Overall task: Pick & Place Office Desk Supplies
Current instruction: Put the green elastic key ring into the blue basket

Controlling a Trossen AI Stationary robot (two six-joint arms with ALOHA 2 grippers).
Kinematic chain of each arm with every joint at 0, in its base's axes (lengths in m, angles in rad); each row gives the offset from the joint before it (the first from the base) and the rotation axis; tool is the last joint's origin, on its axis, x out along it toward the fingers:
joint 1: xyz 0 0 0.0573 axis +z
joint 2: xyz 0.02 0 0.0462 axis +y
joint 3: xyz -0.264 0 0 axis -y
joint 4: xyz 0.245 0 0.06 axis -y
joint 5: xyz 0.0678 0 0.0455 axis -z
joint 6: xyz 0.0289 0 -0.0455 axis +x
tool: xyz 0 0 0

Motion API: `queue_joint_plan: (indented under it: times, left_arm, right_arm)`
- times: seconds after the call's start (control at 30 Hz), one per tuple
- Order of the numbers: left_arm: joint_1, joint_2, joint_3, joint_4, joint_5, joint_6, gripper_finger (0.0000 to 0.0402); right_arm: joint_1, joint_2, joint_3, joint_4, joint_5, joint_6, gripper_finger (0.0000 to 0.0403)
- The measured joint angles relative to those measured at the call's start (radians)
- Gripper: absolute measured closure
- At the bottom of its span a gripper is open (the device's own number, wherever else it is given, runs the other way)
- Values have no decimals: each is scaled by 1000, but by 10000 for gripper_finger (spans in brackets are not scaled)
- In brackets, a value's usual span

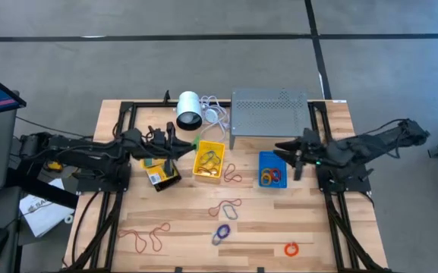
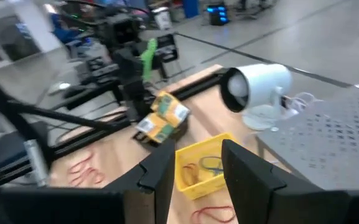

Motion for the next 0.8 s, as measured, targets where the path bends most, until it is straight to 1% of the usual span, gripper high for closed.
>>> queue_joint_plan:
  times: [0.07,0.3,0.4,0.47,0.57,0.73,0.8]
  left_arm:
    - [4,15,0,1,16,1,397]
    - [3,58,1,18,23,10,397]
    - [3,59,12,23,25,29,397]
    - [3,58,13,20,44,30,397]
    - [3,58,13,-2,50,30,397]
    - [3,58,13,-22,49,30,397]
    - [3,58,13,-23,49,30,397]
  right_arm:
    - [-42,47,-1,40,-32,1,275]
    - [-167,220,-1,308,-171,-61,275]
    - [-225,291,-1,399,-233,-77,275]
    - [-265,332,-1,439,-277,-86,269]
    - [-319,382,-2,486,-331,-86,246]
    - [-371,450,-2,616,-430,-80,182]
    - [-377,473,-2,671,-434,-79,161]
